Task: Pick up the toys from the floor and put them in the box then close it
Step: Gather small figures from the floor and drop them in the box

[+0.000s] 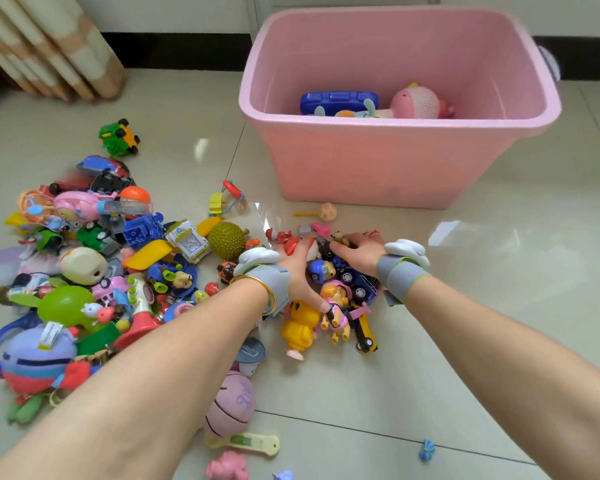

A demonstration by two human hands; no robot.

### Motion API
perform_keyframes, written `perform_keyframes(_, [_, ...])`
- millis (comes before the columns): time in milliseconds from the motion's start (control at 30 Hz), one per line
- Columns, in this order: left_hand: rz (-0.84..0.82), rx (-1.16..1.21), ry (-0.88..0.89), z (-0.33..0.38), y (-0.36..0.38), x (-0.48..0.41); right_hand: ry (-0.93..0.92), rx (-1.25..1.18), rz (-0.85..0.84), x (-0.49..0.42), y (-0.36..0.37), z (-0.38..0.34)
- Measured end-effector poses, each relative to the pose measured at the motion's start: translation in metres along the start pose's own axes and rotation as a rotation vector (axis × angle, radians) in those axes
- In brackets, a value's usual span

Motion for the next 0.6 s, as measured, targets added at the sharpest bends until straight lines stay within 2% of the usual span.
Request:
perform_keyframes(267, [-0.017,0.237,0.053,-0.003,-0.012,-0.006,-0.032,-0.082,0.030,0.000,-0.012,0.000])
perform_keyframes(367, [0.014,0.449,0.123,0.001,-0.018,-0.010,-0.054,-0.278,0.042,0.001,-0.011,-0.001])
perform_keyframes(467, [0.125,0.675,0.217,0.012,-0.027,-0.014,-0.085,-0.495,0.075,-0.003,-0.007,-0.004])
perform_keyframes(600, [0.136,0.671,0.208,0.015,-0.031,-0.017,-0.096,-0.674,0.090,-0.027,-0.002,0.005])
Point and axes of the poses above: each hand's wrist, its own x-axis away from the middle knuckle, its own y-axis out of the palm, z = x × y, the point moved 6 cm from there along -x, towards the middle knuckle, and after that the axes turned 14 degrees about -z, right-handed, at the moved point
